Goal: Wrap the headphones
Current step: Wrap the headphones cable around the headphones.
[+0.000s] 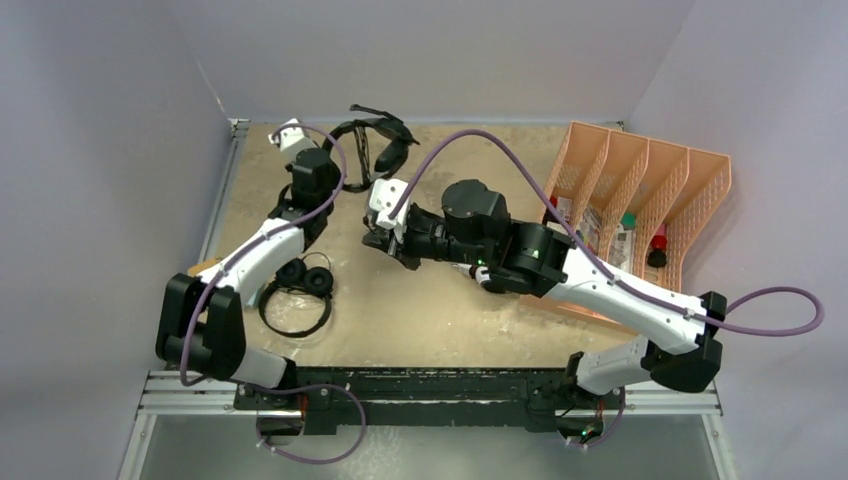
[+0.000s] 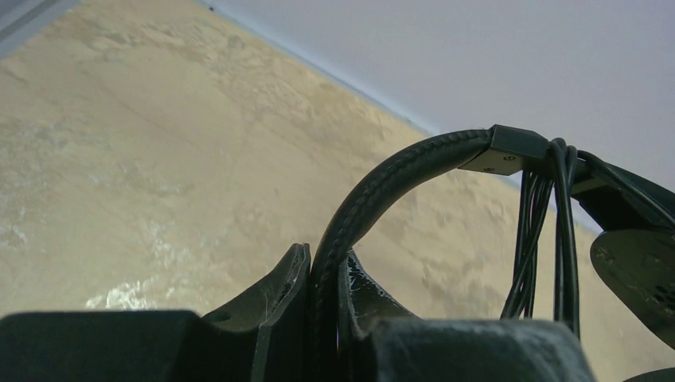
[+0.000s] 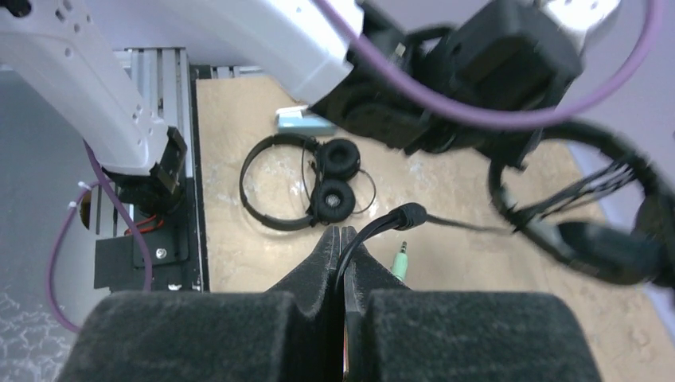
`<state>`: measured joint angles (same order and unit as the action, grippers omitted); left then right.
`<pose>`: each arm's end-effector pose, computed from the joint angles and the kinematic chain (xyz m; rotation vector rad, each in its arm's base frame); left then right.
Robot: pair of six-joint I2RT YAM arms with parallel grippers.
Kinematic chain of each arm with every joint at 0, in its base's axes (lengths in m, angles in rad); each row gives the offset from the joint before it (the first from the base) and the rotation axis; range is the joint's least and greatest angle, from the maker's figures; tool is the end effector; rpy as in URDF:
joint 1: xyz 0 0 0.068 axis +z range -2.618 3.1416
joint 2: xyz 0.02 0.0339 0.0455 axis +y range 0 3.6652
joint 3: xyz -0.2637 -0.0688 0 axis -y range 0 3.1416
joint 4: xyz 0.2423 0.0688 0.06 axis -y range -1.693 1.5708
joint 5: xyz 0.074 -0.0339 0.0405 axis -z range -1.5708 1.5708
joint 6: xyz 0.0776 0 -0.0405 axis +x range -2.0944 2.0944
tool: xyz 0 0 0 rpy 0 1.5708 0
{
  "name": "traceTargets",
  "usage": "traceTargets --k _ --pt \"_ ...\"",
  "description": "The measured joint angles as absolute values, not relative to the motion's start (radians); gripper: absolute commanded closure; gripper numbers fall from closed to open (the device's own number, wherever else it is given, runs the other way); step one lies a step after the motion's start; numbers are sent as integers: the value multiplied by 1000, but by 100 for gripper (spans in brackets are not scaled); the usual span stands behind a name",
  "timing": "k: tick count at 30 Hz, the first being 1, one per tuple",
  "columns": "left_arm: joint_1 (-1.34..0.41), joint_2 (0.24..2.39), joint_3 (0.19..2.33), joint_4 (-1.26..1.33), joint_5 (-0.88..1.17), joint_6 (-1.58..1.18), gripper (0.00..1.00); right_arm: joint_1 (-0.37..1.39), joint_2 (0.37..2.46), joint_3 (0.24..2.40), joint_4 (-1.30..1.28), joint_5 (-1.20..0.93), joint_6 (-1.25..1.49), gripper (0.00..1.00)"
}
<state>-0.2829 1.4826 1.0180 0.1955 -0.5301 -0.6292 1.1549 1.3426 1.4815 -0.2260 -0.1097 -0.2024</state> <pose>0.3722 -0.0673 0.2838 -0.6645 1.6784 -0.1621 0.1306 0.3168 0.4502 -1.1470 1.2845 0.8066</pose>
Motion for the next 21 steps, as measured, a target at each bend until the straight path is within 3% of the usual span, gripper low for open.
traceTargets --k 15,21 --pt "-576 1151 845 -40 -448 -331 100 992 1598 2094 -601 -138 -380 100" --pt "-598 1116 837 -176 -350 -216 100 908 1659 2119 -711 -135 -464 100"
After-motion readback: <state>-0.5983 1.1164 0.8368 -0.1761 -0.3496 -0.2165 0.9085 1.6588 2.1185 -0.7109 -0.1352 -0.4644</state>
